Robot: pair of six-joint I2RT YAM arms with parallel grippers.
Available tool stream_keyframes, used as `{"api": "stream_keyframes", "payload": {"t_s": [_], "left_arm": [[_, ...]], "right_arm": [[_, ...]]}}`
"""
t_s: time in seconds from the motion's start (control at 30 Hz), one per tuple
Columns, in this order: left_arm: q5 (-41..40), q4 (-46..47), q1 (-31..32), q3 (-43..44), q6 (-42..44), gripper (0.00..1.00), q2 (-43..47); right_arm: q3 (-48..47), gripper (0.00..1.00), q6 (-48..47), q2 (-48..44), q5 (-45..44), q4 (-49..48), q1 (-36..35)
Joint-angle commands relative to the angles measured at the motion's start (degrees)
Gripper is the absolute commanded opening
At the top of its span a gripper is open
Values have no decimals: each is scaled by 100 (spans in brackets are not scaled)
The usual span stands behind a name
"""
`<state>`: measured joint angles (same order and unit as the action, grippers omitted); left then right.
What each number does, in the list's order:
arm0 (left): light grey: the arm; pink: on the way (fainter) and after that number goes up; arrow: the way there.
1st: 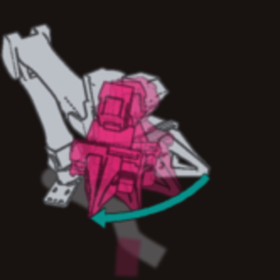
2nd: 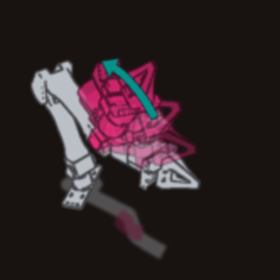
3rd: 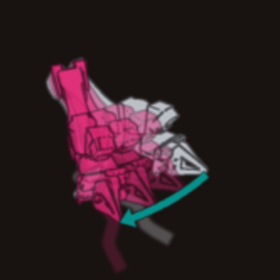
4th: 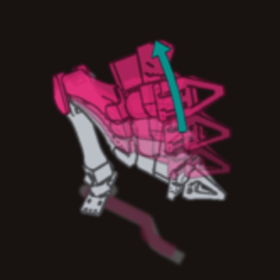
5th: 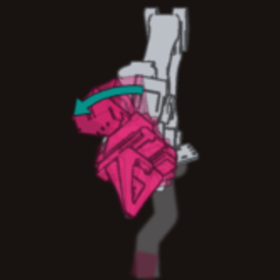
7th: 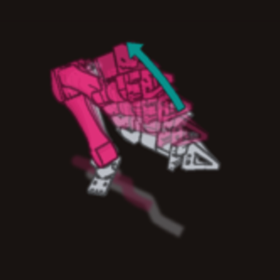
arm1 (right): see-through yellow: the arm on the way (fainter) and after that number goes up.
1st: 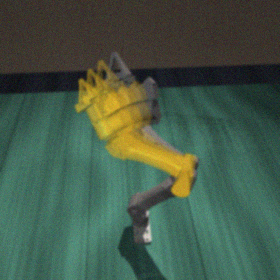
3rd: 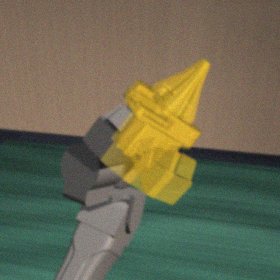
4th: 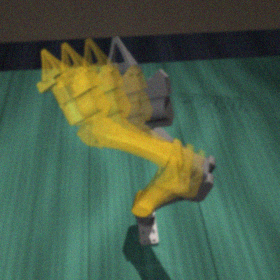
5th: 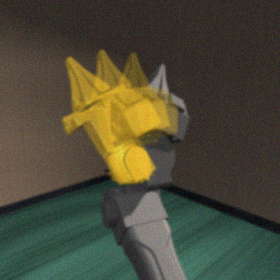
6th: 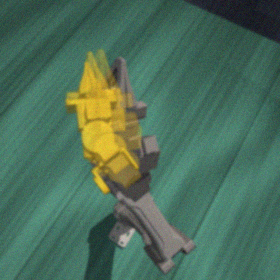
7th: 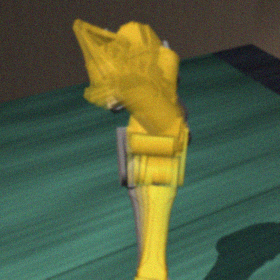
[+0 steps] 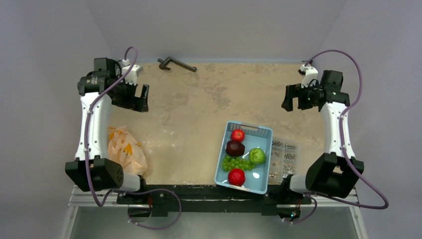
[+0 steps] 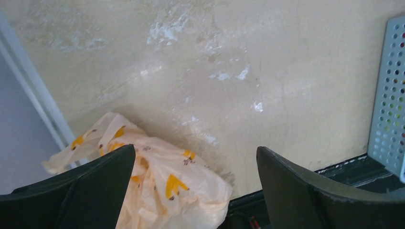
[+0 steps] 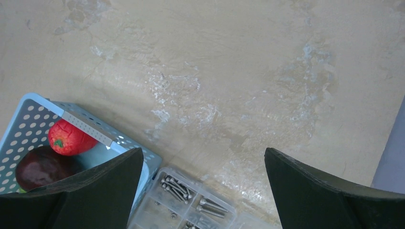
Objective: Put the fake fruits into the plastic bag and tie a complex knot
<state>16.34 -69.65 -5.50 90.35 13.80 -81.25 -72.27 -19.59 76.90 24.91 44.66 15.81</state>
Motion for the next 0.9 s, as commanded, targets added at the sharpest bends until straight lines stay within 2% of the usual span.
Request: {"api": "stream_keyframes", "payload": {"t_s": [0.0,0.2,0.3,0.37,0.57,0.77,0.8,0.87], "left_arm": [[166,-967,-886,440,1490,100,354],[-352,-1893,-2125,-6,3162,100,542],[-606,-1940,-2700,-620,3789,100,736],[-884,-1717,-2963,-1099,4034,100,814],[-1430,-314,-3111,-2696,4430,100,787],[-1612,762,-3095,-3722,4390,100,-137],[-1554,794,-3065,-3746,4293,99,-269],[-1139,484,-2966,-3648,4134,86,-448]], "right_arm": [[-499,99,-142,201,322,182,-5],[-459,99,-40,186,328,-98,-117],[-366,99,-44,94,286,-199,-299],[-444,99,-152,202,527,60,-362],[-974,99,-593,718,1388,860,-361],[-1193,99,-659,606,1517,906,-393],[-1230,99,-690,587,1524,949,-409],[-1266,99,-729,546,1525,991,-451]]}}
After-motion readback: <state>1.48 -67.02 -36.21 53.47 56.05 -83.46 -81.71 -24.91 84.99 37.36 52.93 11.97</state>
